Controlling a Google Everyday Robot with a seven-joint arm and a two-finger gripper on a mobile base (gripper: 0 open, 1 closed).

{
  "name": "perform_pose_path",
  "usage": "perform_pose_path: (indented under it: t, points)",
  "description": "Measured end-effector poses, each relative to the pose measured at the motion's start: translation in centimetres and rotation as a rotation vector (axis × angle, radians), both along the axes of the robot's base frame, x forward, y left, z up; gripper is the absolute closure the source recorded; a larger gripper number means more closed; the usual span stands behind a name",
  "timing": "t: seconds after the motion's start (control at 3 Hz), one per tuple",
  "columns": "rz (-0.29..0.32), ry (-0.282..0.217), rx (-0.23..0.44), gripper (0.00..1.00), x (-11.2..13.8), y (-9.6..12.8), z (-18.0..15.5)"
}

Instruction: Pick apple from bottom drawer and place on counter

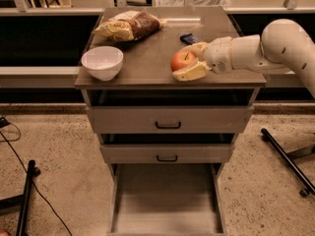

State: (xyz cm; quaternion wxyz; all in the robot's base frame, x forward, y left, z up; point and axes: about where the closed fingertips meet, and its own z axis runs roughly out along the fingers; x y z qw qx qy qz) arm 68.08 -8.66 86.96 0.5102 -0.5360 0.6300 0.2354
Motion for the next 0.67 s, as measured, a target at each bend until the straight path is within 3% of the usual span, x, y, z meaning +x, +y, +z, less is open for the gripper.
perform_pose_path:
  t: [0.33, 0.67]
  points:
    - [-0.147, -0.045, 0.001, 0.73, 3.7, -0.9, 0.0]
    - [-0.197, -0.074, 0.014, 0.50, 5.0, -1.3, 0.5]
